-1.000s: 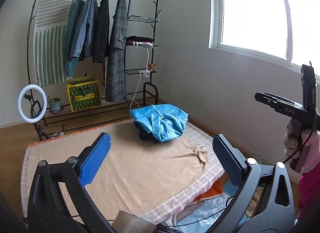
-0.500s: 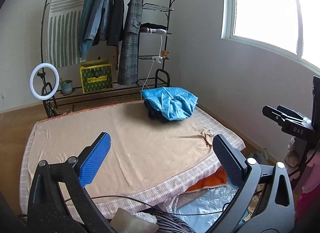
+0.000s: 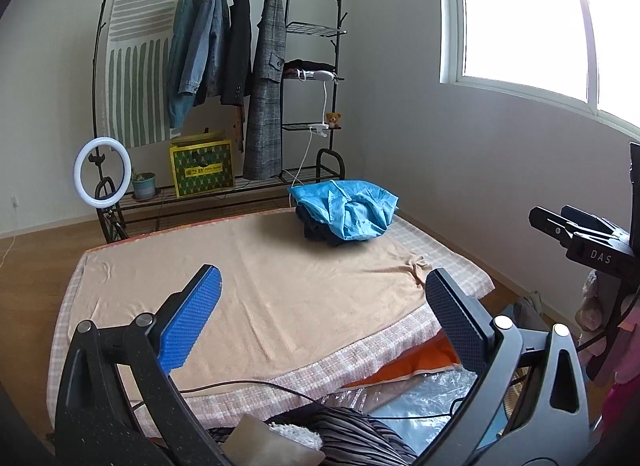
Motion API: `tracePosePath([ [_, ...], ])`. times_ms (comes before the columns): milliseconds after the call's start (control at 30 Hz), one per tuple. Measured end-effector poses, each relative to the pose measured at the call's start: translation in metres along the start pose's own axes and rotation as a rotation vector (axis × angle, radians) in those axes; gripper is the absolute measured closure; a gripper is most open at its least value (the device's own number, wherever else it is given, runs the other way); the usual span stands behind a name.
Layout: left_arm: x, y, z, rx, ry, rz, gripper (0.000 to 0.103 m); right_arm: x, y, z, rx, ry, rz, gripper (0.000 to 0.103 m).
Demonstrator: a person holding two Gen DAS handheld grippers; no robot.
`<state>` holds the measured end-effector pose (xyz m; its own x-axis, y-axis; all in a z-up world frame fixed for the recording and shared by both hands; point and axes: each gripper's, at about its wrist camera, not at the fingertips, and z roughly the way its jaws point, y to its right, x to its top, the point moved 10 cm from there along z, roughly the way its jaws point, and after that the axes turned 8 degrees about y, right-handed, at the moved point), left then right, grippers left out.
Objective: Fold large clothes
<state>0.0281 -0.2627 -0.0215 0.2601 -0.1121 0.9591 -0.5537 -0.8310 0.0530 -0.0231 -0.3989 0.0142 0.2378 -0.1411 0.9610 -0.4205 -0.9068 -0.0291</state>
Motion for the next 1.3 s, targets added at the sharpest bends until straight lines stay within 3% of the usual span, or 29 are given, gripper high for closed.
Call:
tracePosePath([
  [433,-0.024,-0.005,0.000,0.005,-0.026,-0.041,0.000,-0.017,-0.021,-0.002,0.016,-0.023,-0.055,0.000],
  [1300,-0.033,-0.005,0.005,0.021,-0.027,-0.020,0.000,-0.034,-0.033,0.008,0.055,-0.052,-0.047,0.000],
])
